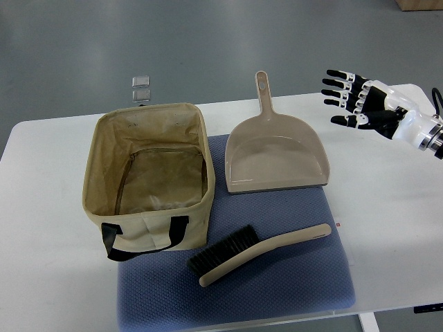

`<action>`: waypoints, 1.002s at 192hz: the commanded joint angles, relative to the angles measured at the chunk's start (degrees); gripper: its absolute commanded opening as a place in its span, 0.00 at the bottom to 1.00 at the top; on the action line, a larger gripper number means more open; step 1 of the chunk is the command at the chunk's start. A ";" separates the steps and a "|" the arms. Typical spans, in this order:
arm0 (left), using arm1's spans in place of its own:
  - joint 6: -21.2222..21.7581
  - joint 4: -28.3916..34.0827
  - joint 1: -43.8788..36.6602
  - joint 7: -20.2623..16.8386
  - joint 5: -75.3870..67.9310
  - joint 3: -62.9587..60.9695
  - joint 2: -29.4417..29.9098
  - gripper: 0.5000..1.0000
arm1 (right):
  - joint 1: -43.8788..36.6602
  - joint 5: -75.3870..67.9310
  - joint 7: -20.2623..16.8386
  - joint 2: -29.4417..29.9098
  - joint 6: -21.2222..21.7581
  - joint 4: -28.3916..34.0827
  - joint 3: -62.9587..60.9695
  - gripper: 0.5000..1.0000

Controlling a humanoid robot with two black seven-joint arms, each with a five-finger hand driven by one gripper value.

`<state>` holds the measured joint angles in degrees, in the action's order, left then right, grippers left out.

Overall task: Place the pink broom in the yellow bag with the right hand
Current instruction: 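Reach the right hand down to the beige brush handle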

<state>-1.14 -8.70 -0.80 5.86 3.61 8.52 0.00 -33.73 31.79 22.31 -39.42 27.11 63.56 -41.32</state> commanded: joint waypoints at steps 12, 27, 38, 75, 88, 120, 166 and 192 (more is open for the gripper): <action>0.00 0.00 0.01 0.03 0.00 0.00 0.00 1.00 | -0.81 12.67 2.74 -3.12 -2.05 8.33 4.67 0.86; 0.00 0.00 0.01 0.03 0.00 0.00 0.00 1.00 | -0.81 19.27 3.44 -3.91 -4.43 11.76 6.25 0.86; 0.00 0.00 0.01 0.03 0.00 0.00 0.00 1.00 | -0.81 23.84 4.23 -4.70 -6.27 14.05 8.27 0.86; 0.00 0.00 0.01 0.03 0.00 0.00 0.00 1.00 | -0.81 40.80 4.76 -5.49 -14.80 20.20 14.24 0.86; 0.00 0.00 0.01 -0.06 0.00 0.00 0.00 1.00 | -0.81 45.12 4.68 -5.49 -16.91 21.52 16.09 0.86; 0.00 0.00 0.01 0.03 0.00 0.00 0.00 1.00 | -0.81 53.11 4.59 -5.32 -21.56 23.19 20.57 0.86; 0.00 0.00 0.01 0.03 0.00 0.00 0.00 1.00 | -0.81 60.41 4.06 -4.70 -27.63 23.10 23.91 0.77; 0.00 0.00 0.01 -0.06 0.00 0.00 0.00 1.00 | -0.72 62.69 2.92 -4.17 -29.92 22.93 24.44 0.63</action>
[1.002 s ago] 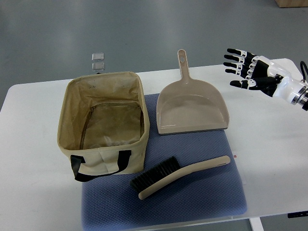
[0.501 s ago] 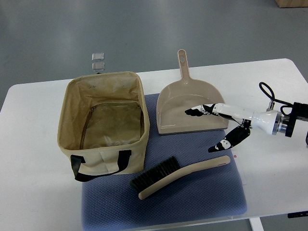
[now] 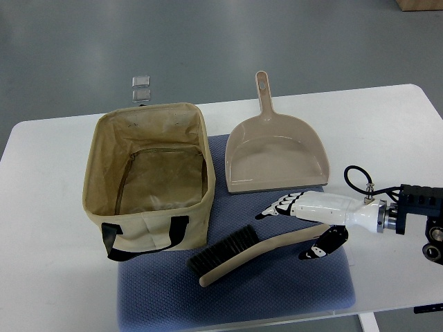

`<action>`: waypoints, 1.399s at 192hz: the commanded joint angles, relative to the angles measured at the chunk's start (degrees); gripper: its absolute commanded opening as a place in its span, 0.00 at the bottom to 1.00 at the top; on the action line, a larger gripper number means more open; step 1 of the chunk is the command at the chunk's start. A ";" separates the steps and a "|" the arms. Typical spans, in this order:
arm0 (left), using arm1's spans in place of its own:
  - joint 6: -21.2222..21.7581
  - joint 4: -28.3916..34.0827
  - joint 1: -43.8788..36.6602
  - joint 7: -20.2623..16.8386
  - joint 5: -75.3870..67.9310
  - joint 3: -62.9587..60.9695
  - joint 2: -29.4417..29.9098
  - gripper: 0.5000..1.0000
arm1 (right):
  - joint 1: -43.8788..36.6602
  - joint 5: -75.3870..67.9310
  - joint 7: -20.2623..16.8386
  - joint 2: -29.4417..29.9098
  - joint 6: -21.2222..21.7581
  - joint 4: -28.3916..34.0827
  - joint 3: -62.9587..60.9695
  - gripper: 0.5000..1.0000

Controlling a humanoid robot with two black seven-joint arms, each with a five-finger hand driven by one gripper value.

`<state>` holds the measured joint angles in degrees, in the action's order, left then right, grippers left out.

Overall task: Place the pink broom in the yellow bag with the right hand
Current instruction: 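Reach the right hand down to the beige brush handle, then close the right hand around the brush handle and lift it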

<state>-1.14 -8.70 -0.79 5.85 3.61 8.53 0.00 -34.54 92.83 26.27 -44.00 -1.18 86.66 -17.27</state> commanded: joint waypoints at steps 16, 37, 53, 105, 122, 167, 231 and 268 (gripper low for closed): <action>0.00 0.00 0.00 -0.05 0.00 0.00 0.00 1.00 | 0.26 2.18 -2.01 0.84 -2.34 -0.27 0.48 0.59; 0.00 0.00 0.00 0.04 0.00 0.00 0.00 1.00 | 0.35 3.06 -2.45 1.02 -2.87 -0.27 1.27 0.56; 0.00 0.00 0.00 -0.05 0.00 0.00 0.00 1.00 | 0.61 3.24 -2.54 1.46 -3.75 -0.27 1.62 0.56; 0.00 0.00 0.00 0.04 0.00 0.00 0.00 1.00 | 0.79 5.70 -4.74 2.16 -4.62 -0.44 2.15 0.56; 0.00 0.00 0.00 -0.05 0.00 0.00 0.00 1.00 | 0.79 6.93 -5.44 2.69 -4.62 -1.06 2.15 0.54; 0.00 0.00 0.00 0.04 0.00 0.00 0.00 1.00 | 0.70 8.07 -6.58 3.30 -5.50 -1.94 2.77 0.48; 0.00 0.00 0.00 0.04 0.00 0.00 0.00 1.00 | 0.87 9.39 -7.20 3.57 -5.59 -2.73 2.77 0.32; 0.00 0.00 0.00 0.04 0.00 0.00 0.00 1.00 | 0.87 9.57 -7.81 3.57 -5.68 -2.82 2.77 0.24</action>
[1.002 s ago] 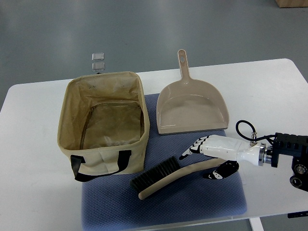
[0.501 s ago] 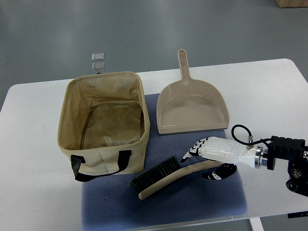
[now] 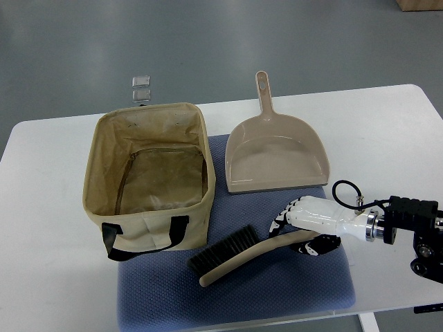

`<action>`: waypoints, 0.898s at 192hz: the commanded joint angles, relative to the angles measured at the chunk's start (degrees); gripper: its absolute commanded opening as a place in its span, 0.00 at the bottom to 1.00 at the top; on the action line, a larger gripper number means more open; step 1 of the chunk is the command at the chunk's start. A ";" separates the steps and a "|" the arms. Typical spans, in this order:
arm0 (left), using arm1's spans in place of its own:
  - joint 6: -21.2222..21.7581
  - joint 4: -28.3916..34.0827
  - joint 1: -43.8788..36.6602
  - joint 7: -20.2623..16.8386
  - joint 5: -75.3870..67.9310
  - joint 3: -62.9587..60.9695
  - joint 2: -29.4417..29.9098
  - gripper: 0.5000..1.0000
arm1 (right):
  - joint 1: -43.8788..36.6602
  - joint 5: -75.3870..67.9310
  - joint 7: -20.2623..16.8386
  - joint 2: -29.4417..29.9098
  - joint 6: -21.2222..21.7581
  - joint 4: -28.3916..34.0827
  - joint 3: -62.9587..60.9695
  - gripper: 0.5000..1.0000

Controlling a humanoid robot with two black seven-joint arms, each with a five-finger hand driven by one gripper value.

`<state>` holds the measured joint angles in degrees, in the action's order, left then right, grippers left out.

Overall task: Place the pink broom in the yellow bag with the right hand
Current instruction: 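Close the right hand around the brush handle and lift it, then raise the brush with the right hand above the dustpan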

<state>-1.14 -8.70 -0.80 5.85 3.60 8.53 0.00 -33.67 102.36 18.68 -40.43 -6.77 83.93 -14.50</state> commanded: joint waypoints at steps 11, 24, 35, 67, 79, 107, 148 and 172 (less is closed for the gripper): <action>0.00 0.00 0.00 0.04 0.00 0.00 0.00 1.00 | 0.01 -0.05 -0.22 0.00 -0.18 -0.35 0.00 0.23; 0.00 0.00 0.00 -0.05 0.00 0.00 0.00 1.00 | 0.01 -0.05 -0.22 0.00 -1.06 -0.52 0.00 0.16; 0.00 0.00 0.00 0.04 0.00 0.00 0.00 1.00 | 0.01 -0.05 -0.22 0.00 -1.50 -0.79 0.00 0.07; 0.00 0.00 0.00 0.04 0.00 0.00 0.00 1.00 | -0.25 -0.32 -0.22 -0.18 -3.08 -1.05 -0.18 0.00; 0.00 0.00 0.00 -0.05 0.00 0.00 0.00 1.00 | -0.52 -0.58 -0.22 -0.44 -4.40 -1.14 -0.27 0.00; 0.00 0.00 0.00 0.04 0.00 0.00 0.00 1.00 | -0.87 -1.37 -0.13 -1.14 -6.42 -1.32 -1.14 0.00; 0.00 0.00 0.00 0.04 0.00 0.00 0.00 1.00 | -0.96 -3.92 -0.13 -2.02 -8.53 -1.49 -3.78 0.00; 0.00 0.00 0.00 -0.05 0.00 0.00 0.00 1.00 | -1.83 -7.17 -0.04 -3.07 -8.53 -1.58 -5.98 0.00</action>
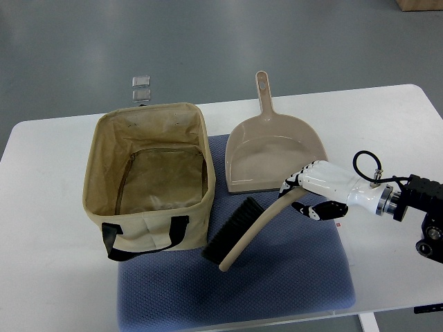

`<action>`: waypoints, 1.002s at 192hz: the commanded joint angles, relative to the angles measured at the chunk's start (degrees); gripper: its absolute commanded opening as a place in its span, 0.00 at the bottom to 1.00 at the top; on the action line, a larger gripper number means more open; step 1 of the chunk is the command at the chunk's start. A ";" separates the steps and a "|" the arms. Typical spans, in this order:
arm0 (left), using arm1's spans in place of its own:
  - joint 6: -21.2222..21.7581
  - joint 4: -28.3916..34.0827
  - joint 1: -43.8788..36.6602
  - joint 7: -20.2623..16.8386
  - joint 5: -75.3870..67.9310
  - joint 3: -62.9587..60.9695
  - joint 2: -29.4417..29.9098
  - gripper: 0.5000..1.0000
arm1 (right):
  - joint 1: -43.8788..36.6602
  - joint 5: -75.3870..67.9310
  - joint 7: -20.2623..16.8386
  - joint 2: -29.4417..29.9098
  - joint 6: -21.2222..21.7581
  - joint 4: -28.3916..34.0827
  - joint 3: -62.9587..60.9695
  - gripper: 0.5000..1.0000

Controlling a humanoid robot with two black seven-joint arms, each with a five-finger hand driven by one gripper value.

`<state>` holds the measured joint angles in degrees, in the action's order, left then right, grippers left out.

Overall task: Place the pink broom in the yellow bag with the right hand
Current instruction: 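Raise the brush with the right hand above the dustpan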

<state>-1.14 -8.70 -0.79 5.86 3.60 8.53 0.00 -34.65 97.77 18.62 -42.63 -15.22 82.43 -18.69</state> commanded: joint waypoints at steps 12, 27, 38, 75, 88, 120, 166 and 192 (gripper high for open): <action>0.00 0.00 0.00 0.02 0.00 0.00 0.00 1.00 | -1.65 -4.52 0.02 -1.58 -0.07 -0.08 -2.23 0.00; 0.00 0.00 0.00 -0.06 0.00 0.00 0.00 1.00 | -3.23 -7.33 0.02 -3.07 0.02 -0.61 -2.40 0.00; 0.00 0.00 0.00 -0.06 0.00 0.00 0.00 1.00 | -5.25 -8.92 0.10 -4.21 0.11 -2.19 -2.40 0.00; 0.00 0.00 0.00 0.02 0.00 0.00 0.00 1.00 | -9.65 -11.55 0.10 -4.83 0.98 -9.48 -6.09 0.00; 0.00 0.00 0.00 -0.06 0.00 0.00 0.00 1.00 | -10.35 -11.73 0.28 -4.65 1.95 -11.85 -7.67 0.00; 0.00 0.00 0.00 -0.06 0.00 0.00 0.00 1.00 | -14.74 -11.73 0.19 -3.69 6.61 -15.28 -10.84 0.00; 0.00 0.00 0.00 -0.06 0.00 0.00 0.00 1.00 | -20.46 -10.41 -0.07 3.35 7.75 -14.58 -10.58 0.00; 0.00 0.00 0.00 0.02 0.00 0.00 0.00 1.00 | -22.22 -6.11 -0.16 9.14 7.84 -14.49 -10.05 0.00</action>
<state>-1.14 -8.70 -0.78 5.85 3.60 8.53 0.00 -55.77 88.73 18.53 -37.50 -7.44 67.81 -28.96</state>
